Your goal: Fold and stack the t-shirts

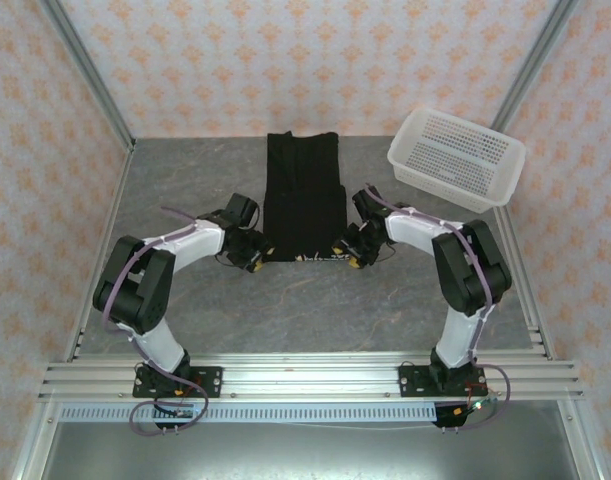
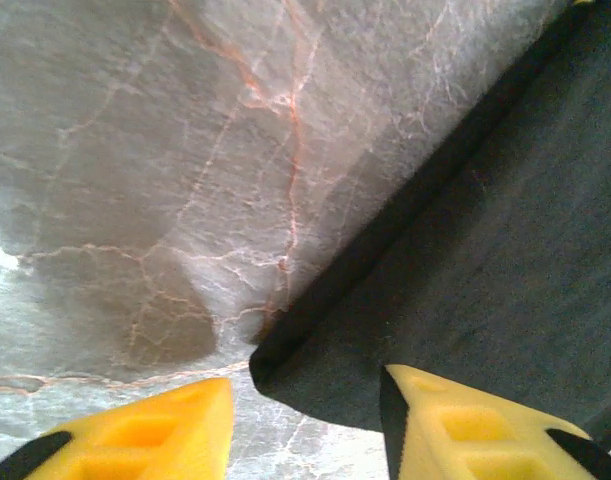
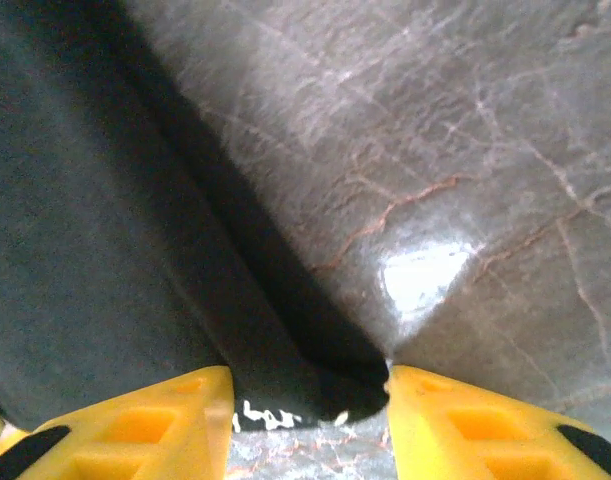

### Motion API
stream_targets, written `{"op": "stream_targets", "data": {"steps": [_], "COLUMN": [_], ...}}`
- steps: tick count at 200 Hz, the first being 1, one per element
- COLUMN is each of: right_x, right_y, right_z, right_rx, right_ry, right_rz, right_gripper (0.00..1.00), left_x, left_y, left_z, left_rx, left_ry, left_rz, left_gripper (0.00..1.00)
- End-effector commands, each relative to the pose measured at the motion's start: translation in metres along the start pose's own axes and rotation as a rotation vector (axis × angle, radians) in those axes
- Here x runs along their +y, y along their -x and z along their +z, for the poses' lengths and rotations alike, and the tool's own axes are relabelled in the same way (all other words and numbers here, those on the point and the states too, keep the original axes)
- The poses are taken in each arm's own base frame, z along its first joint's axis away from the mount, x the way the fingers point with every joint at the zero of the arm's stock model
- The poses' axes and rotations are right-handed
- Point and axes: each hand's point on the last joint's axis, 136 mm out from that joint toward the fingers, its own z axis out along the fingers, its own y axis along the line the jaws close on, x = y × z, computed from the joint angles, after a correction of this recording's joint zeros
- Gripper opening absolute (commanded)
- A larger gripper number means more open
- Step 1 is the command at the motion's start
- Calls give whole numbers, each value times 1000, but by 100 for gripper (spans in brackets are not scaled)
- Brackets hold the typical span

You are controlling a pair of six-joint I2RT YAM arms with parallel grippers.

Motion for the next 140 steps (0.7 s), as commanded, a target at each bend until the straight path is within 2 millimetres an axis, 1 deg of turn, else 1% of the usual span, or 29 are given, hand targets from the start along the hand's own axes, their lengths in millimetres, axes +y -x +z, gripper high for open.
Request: {"op": "stream_targets", "data": {"steps": [1, 14, 36, 50, 67, 77, 106, 124, 140], "right_x": [3, 1, 1, 2, 5, 9, 15, 10, 4], "right_y": [8, 10, 15, 18, 20, 21, 16, 4, -14], "right_z": [6, 10, 12, 11, 7, 2, -20, -28, -32], "right_rx": [-10, -7, -20, -31, -47, -59, -84, -72, -35], "right_ry": [-21, -36, -51, -56, -60, -52, -33, -35, -47], "right_rz": [1, 0, 0, -2, -12, -16, -30, -43, -66], "right_gripper": [41, 37, 26, 16, 5, 0, 0, 0, 0], "left_x": [-2, -2, -6, -8, -10, -12, -11, -7, 0], "left_y": [4, 7, 12, 16, 19, 19, 9, -4, -22], "left_z": [7, 12, 19, 17, 10, 4, -16, -26, -31], "left_rx": [-9, -15, -24, -42, -66, -72, -72, -53, -17], "left_ry": [16, 24, 30, 38, 41, 38, 42, 44, 39], "left_rz": [1, 5, 13, 22, 35, 46, 98, 141, 178], "left_gripper": [36, 30, 19, 11, 0, 0, 0, 0, 0]}}
